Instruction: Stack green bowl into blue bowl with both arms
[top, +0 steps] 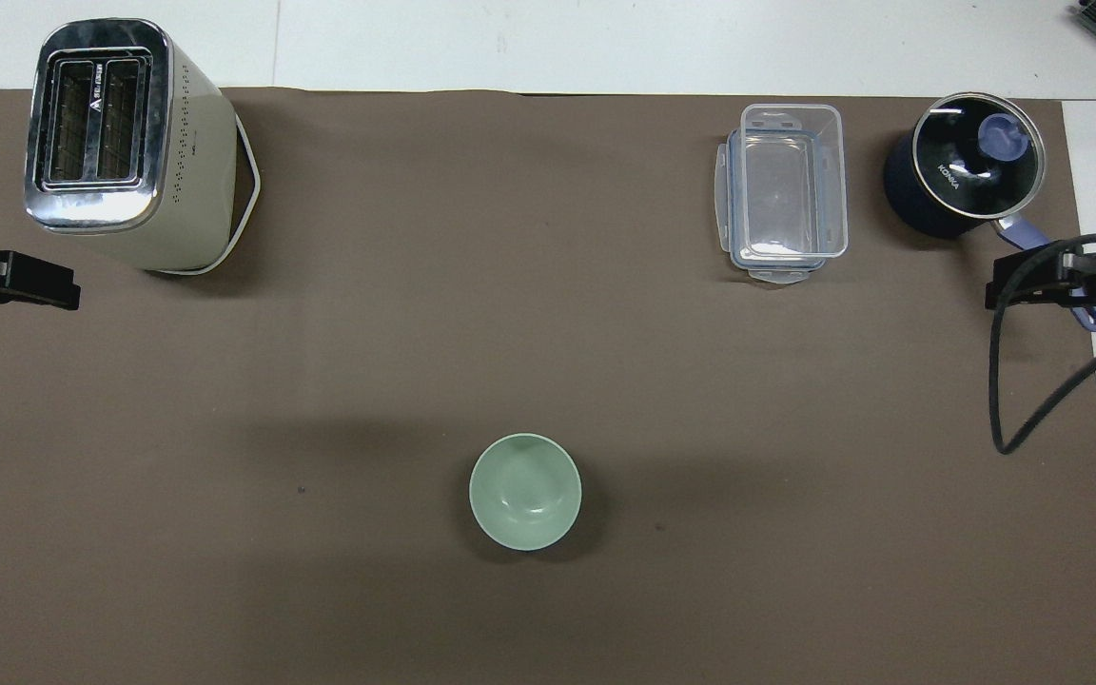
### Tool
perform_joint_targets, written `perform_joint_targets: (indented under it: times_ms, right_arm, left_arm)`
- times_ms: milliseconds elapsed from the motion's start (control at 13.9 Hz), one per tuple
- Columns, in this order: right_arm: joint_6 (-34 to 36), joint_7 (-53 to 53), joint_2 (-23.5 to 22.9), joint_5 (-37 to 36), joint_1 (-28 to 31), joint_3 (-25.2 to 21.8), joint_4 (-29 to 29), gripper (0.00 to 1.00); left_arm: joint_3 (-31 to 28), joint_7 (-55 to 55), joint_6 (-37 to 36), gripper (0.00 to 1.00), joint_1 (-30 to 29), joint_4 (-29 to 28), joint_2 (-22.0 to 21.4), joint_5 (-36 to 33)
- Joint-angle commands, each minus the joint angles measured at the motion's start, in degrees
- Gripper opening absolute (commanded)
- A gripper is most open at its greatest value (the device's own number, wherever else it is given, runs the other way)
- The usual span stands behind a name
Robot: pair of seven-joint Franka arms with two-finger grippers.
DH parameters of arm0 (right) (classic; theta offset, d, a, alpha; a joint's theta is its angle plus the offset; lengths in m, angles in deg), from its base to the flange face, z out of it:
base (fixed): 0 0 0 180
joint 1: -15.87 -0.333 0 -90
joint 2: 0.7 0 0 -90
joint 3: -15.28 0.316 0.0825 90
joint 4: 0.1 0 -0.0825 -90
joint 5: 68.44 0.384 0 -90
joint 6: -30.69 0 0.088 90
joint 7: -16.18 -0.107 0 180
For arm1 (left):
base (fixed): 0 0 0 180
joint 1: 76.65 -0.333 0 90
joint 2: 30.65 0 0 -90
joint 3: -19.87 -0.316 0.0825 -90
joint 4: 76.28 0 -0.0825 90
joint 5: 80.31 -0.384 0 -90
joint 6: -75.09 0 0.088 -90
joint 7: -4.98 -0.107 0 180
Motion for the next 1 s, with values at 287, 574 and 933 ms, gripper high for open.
perform_joint_targets:
  times_ms: [287, 574, 933]
  right_arm:
    - [3.59, 0.56, -0.36, 0.01, 0.17, 0.66, 1.95, 1.0]
    - [2.98, 0.47, -0.45, 0.36, 0.17, 0.66, 1.96, 1.0]
    - [2.19, 0.82, -0.45, 0.8, 0.17, 0.83, 1.7, 1.0]
  left_arm:
    - [0.17, -0.54, -1.23, 1.0, -0.3, 1.52, 0.8, -0.77]
    - [0.17, -0.54, -1.23, 1.0, -0.3, 1.52, 0.8, -0.77]
    - [0.17, -0.54, -1.23, 1.0, -0.3, 1.52, 0.8, -0.77]
